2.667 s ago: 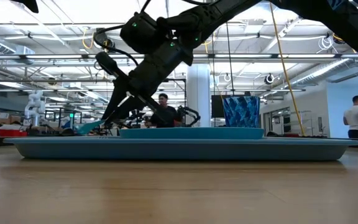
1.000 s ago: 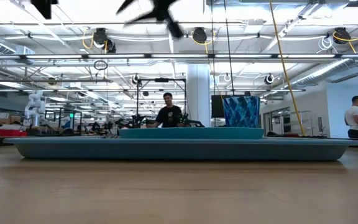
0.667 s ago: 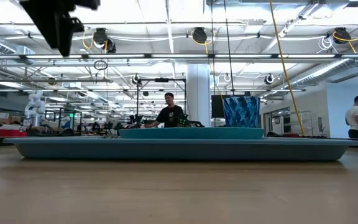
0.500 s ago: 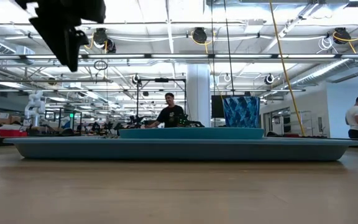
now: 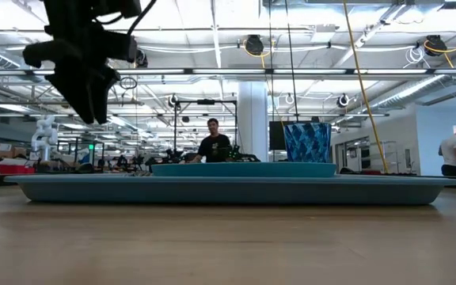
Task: Pick and place plate/cup/fork/spoon on tray
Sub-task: Put the blue spoon on the blue tray to the left of the blue plate
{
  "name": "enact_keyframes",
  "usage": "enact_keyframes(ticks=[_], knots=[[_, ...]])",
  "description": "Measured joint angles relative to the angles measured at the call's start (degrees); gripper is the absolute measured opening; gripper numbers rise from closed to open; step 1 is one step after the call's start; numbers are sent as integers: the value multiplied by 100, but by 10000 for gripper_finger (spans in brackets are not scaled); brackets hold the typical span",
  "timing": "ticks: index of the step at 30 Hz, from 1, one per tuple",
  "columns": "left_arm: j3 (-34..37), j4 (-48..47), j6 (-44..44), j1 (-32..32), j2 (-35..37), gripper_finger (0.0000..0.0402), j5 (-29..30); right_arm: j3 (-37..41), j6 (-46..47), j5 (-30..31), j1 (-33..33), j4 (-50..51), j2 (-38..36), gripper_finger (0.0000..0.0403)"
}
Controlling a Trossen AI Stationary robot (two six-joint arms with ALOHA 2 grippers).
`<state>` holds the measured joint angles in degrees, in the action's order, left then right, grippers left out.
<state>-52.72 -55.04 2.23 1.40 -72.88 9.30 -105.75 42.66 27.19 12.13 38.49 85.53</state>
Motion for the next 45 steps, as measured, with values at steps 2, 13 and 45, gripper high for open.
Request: enact_keyframes(ticks=[2,13,45], knots=[[32,70,-40,-92,0,216,-184,0,-59,71,-82,-73,-5,97],[-34,322,4776,-450,-61,216,-522,7,-1053,621,-391,-813,-285,97],[-40,1450,7872,-8,-1243,216,-629,1,-2082,-1407,-466,48,-2067,97]])
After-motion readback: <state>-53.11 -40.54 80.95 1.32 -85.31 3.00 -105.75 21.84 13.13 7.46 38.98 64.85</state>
